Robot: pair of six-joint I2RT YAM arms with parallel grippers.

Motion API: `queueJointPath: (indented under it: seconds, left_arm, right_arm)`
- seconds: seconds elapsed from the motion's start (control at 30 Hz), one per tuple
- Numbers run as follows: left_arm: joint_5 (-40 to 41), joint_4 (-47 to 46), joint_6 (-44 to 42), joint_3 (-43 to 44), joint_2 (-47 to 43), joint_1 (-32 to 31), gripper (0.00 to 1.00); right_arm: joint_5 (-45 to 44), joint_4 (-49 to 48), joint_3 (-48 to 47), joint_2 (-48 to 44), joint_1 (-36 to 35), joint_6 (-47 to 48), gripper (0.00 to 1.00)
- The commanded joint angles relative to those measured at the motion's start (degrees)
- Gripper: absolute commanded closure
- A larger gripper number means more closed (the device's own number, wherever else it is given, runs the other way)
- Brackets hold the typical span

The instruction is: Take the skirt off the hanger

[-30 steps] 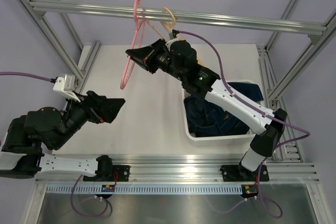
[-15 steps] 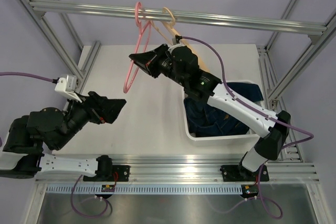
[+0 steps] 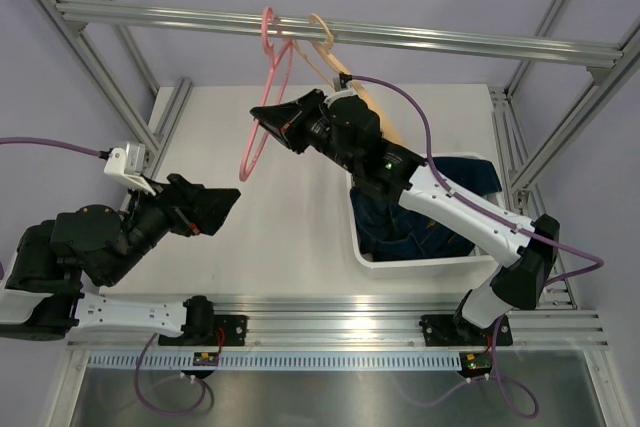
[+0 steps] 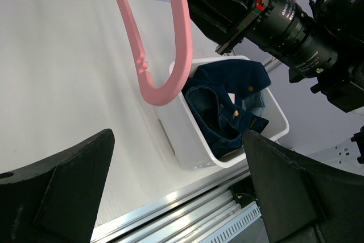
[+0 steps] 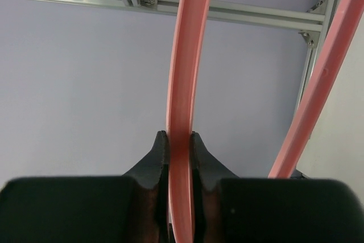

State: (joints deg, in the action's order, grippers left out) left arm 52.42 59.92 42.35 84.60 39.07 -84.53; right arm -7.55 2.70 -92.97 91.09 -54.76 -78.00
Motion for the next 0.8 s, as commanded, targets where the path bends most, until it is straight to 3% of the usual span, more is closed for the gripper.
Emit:
queueJointPath:
  seconds: [0.0,0.07,0.1,0.17,0.37,0.6,0.77]
  left_arm:
    - [0.7,-1.3,1.2,-0.4,-0.1,0.2,0.01]
    - [0.7,-1.3,1.3,-0.7,-0.2,0.2,0.01]
    - [0.7,-1.2,1.3,-0.7,-0.3,0.2,0.01]
    - [0.7,-1.2,1.3,-0.7,-0.5,0.2,0.01]
    - [0.5,-1.0,1.5,-0.7,-0.8,0.2,0.01]
    - [0.6,-0.9,1.6,-0.8,-0.8,0.1,0.01]
    - [0.4,-1.0,1.8,-1.2,-0.8,0.1,0.01]
  right_arm:
    - [-3.1,4.3,0.2,-1.5,-0.8,0.4,0.84]
    - [-3.5,4.9,-0.4,-1.4,-0.8,1.5,0.79]
    - [-4.0,5.4,-0.7,-1.3,-0.8,2.0,0.69]
    - [-4.1,5.5,-1.1,-1.1,-0.8,2.6,0.62]
    - [-5.0,6.9,-2.4,-0.1,-0.7,3.7,0.57]
    - [-4.9,8.0,-2.7,0.0,-0.8,5.0,0.35]
    - [-7.5,12.2,-3.4,-1.2,-0.8,6.8,0.29]
